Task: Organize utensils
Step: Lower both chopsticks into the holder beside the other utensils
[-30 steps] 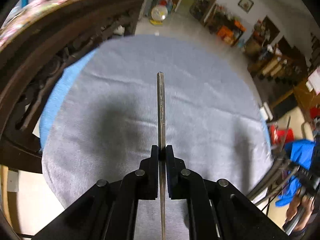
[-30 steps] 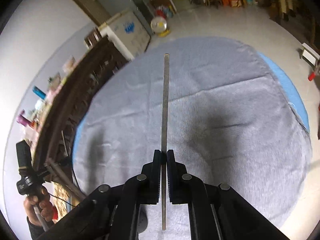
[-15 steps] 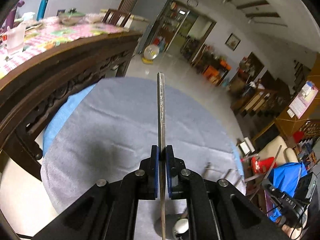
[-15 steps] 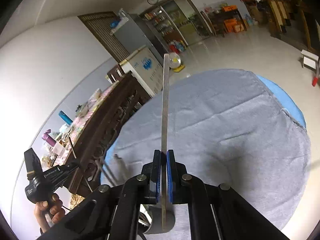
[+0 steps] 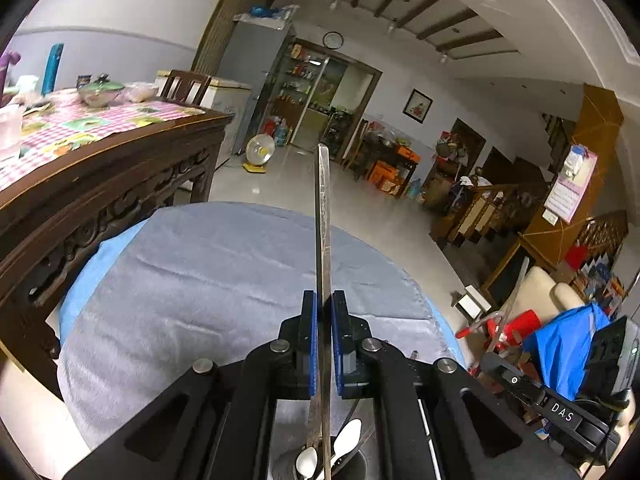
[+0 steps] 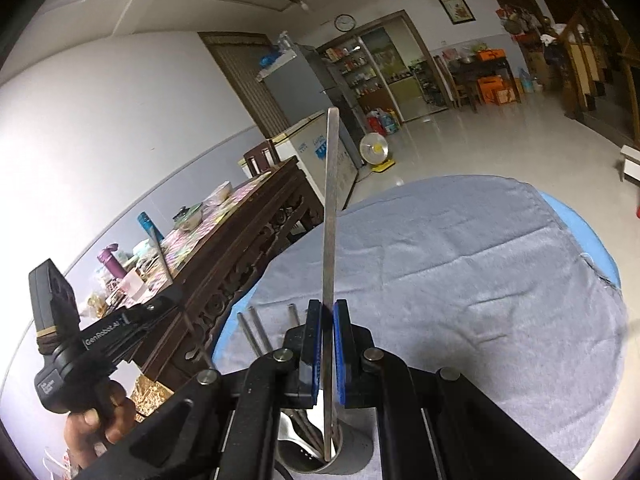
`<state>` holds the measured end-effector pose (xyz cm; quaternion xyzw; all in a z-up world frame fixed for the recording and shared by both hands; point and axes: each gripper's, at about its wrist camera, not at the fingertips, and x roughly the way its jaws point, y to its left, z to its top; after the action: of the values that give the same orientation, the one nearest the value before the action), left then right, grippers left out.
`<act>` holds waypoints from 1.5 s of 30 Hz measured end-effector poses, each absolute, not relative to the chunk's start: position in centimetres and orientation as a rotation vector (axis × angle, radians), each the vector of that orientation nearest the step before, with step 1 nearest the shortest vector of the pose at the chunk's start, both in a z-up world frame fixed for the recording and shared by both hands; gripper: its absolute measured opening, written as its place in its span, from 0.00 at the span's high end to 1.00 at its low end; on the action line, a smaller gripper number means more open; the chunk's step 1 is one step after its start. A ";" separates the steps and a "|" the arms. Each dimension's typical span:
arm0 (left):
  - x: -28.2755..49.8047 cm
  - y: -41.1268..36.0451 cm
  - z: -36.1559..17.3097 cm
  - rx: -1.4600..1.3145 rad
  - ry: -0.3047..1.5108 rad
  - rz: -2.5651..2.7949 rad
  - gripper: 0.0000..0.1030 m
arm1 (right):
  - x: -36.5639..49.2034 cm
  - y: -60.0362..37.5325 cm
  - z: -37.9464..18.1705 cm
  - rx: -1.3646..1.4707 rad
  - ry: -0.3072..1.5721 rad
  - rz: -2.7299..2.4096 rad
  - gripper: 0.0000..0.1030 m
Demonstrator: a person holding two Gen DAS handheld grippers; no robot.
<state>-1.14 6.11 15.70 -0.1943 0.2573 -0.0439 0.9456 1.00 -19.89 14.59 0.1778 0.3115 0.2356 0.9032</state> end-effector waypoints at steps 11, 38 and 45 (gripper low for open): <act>-0.9 4.1 14.3 -0.327 0.502 -0.089 0.93 | 0.2 -17.3 13.8 0.288 0.604 0.476 0.94; -1.1 2.0 13.0 -0.261 0.522 -0.089 0.93 | 0.0 -15.9 12.5 0.237 0.606 0.470 0.94; -1.0 1.9 12.9 -0.258 0.527 -0.086 0.93 | 0.1 -15.7 12.2 0.228 0.610 0.473 0.94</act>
<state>-1.02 1.86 12.91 -0.1273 0.2597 -0.0421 0.9563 0.07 -15.67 12.25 0.1111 0.2969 0.2304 0.9200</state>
